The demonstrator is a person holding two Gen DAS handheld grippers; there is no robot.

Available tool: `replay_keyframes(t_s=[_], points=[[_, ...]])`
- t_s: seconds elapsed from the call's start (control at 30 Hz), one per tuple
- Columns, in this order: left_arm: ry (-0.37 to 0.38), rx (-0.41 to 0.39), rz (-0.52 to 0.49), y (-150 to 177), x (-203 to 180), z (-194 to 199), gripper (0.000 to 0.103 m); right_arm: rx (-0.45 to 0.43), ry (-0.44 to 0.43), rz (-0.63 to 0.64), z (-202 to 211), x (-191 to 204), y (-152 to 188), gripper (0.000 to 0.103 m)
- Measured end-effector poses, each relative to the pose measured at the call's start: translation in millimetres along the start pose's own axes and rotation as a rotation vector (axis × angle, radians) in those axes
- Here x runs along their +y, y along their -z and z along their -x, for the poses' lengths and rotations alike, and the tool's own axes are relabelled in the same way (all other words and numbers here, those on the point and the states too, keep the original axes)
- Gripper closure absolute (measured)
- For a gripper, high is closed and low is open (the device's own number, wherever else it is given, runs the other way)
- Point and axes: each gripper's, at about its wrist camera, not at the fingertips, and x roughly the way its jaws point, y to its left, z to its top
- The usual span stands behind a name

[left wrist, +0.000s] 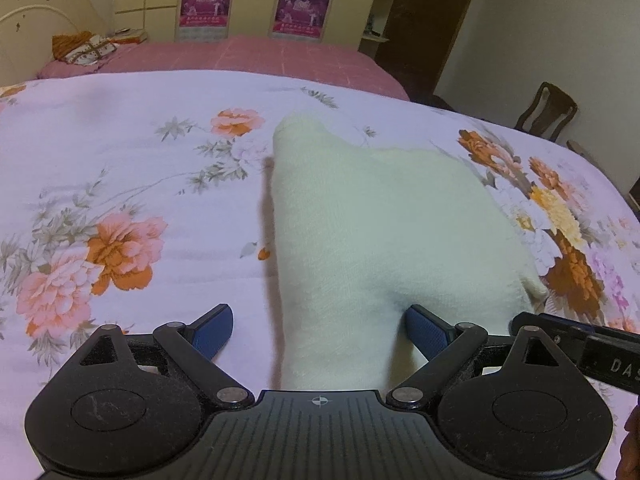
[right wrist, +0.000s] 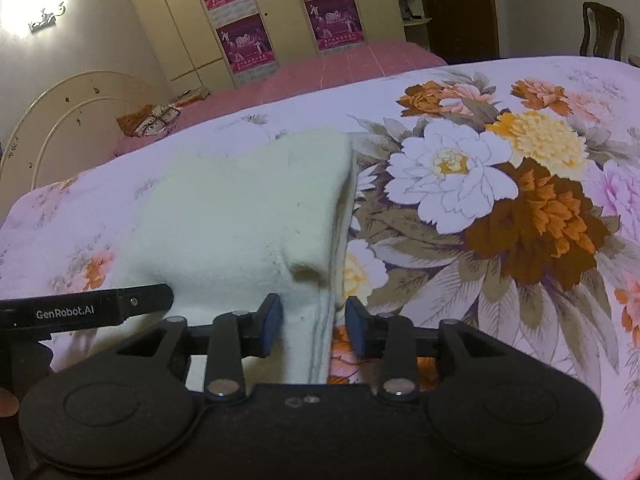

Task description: Fold small clothes

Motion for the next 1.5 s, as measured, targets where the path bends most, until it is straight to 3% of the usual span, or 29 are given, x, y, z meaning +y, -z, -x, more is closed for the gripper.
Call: replay_keyframes(t_s=[0.1, 0.17, 0.2, 0.47, 0.7, 0.77, 0.8, 0.97, 1.23, 1.37, 1.5], points=[[0.014, -0.004, 0.006, -2, 0, 2, 0.01, -0.007, -0.035, -0.032, 3, -4, -5, 0.056], [0.025, -0.008, 0.019, -4, 0, 4, 0.01, -0.018, -0.055, -0.051, 5, -5, -9, 0.033], [0.031, -0.011, 0.025, -5, 0, 4, 0.01, -0.022, -0.062, -0.052, 5, -6, -11, 0.033], [0.078, 0.004, 0.057, -11, 4, -8, 0.01, 0.004, -0.096, -0.129, -17, -21, -21, 0.034], [0.161, 0.023, 0.117, -10, 14, -22, 0.011, 0.025, -0.196, -0.262, -39, -39, -21, 0.041], [0.188, 0.028, 0.137, -11, 14, -23, 0.024, 0.035, -0.224, -0.28, -43, -40, -22, 0.054], [0.207, 0.038, 0.151, -12, 15, -23, 0.027, 0.037, -0.227, -0.287, -45, -39, -22, 0.054], [0.218, 0.041, 0.136, -14, 16, -26, 0.027, 0.041, -0.223, -0.249, -44, -36, -25, 0.058], [0.195, 0.03, 0.124, -15, 9, -28, 0.028, 0.041, -0.221, -0.241, -50, -34, -26, 0.055], [0.199, 0.029, 0.123, -15, 11, -26, 0.033, 0.023, -0.204, -0.204, -45, -28, -26, 0.066], [0.195, 0.031, 0.128, -16, 11, -27, 0.031, 0.032, -0.21, -0.222, -51, -30, -28, 0.061]])
